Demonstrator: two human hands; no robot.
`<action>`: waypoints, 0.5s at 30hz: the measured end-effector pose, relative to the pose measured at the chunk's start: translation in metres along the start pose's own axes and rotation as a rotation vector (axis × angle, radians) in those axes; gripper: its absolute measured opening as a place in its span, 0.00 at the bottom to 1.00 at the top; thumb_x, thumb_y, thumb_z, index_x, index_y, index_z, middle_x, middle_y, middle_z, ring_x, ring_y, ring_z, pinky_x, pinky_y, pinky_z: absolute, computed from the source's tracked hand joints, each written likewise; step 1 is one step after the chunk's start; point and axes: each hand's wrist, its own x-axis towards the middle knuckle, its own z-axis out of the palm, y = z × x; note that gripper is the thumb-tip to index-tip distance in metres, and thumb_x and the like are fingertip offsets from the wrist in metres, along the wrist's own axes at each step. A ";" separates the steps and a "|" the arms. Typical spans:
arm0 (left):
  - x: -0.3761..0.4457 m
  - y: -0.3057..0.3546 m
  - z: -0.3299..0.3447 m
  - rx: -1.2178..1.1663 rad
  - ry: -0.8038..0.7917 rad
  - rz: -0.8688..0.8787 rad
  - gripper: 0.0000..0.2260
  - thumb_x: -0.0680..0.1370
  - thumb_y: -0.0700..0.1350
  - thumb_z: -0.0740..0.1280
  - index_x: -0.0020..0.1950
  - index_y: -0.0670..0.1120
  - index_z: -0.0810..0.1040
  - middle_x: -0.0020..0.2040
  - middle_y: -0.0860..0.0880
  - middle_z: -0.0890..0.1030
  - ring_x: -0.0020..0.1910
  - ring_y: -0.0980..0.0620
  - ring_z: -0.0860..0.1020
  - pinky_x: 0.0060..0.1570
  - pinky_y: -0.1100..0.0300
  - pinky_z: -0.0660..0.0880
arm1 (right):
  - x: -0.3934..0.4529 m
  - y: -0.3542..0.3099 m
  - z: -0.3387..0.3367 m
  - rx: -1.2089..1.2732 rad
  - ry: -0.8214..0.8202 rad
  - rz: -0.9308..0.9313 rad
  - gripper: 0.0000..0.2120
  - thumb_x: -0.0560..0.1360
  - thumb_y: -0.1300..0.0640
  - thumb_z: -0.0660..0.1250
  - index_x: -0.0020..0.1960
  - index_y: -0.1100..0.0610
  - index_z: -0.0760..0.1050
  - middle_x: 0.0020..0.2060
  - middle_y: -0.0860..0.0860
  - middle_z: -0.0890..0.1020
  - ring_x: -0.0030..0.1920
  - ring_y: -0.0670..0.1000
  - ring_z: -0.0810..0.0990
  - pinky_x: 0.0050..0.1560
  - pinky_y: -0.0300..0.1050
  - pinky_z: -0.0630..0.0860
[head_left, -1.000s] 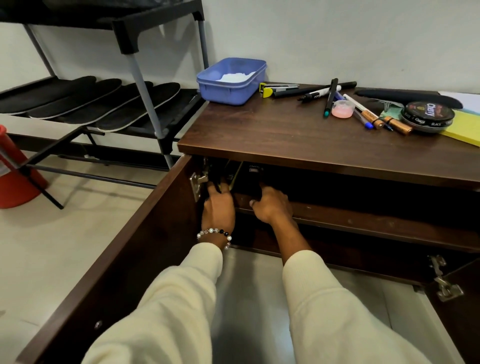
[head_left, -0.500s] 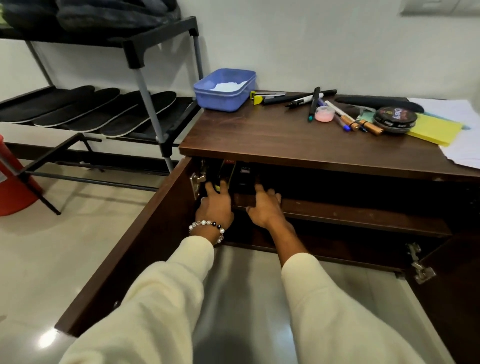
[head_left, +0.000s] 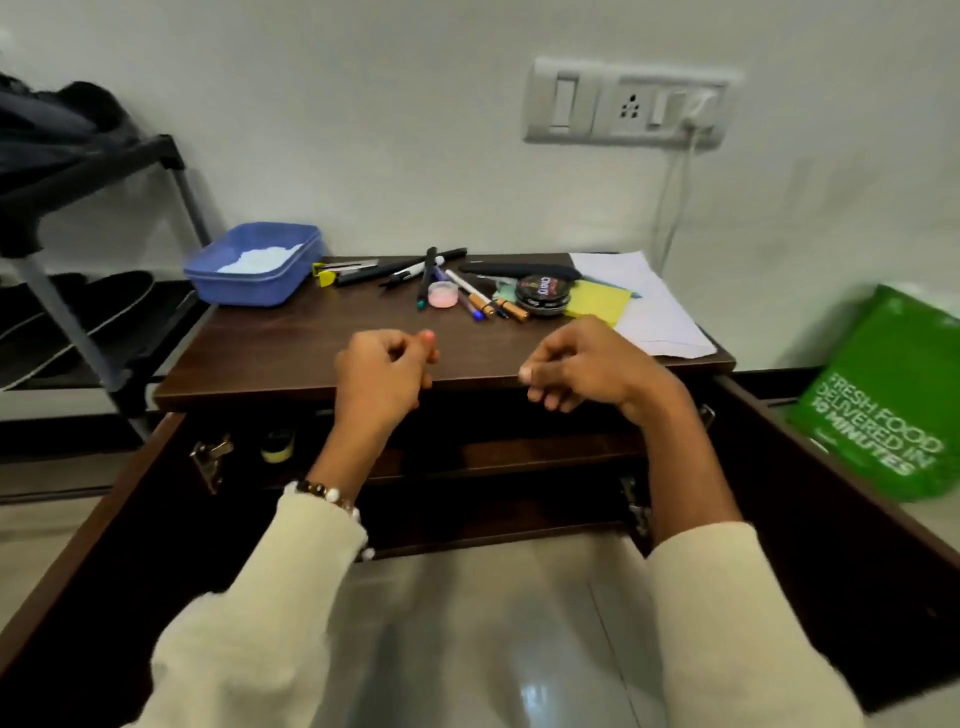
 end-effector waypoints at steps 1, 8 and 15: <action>0.006 0.005 0.008 0.000 0.030 0.048 0.13 0.78 0.49 0.67 0.37 0.46 0.82 0.28 0.49 0.79 0.27 0.53 0.76 0.33 0.58 0.76 | 0.001 0.001 -0.013 -0.001 0.082 -0.006 0.03 0.75 0.62 0.69 0.45 0.63 0.80 0.34 0.55 0.82 0.31 0.49 0.78 0.33 0.41 0.75; 0.055 0.035 0.069 0.272 -0.036 0.319 0.14 0.72 0.52 0.74 0.54 0.45 0.83 0.48 0.49 0.83 0.46 0.54 0.79 0.51 0.64 0.73 | 0.059 0.027 -0.075 -0.150 0.517 0.003 0.04 0.71 0.64 0.70 0.44 0.62 0.82 0.43 0.57 0.84 0.43 0.55 0.82 0.49 0.49 0.80; 0.091 0.037 0.120 0.738 -0.087 0.309 0.32 0.69 0.70 0.66 0.64 0.50 0.74 0.64 0.49 0.75 0.67 0.46 0.68 0.65 0.37 0.57 | 0.126 0.051 -0.092 -0.358 0.500 -0.144 0.16 0.76 0.58 0.66 0.64 0.59 0.74 0.61 0.56 0.78 0.60 0.55 0.76 0.61 0.43 0.68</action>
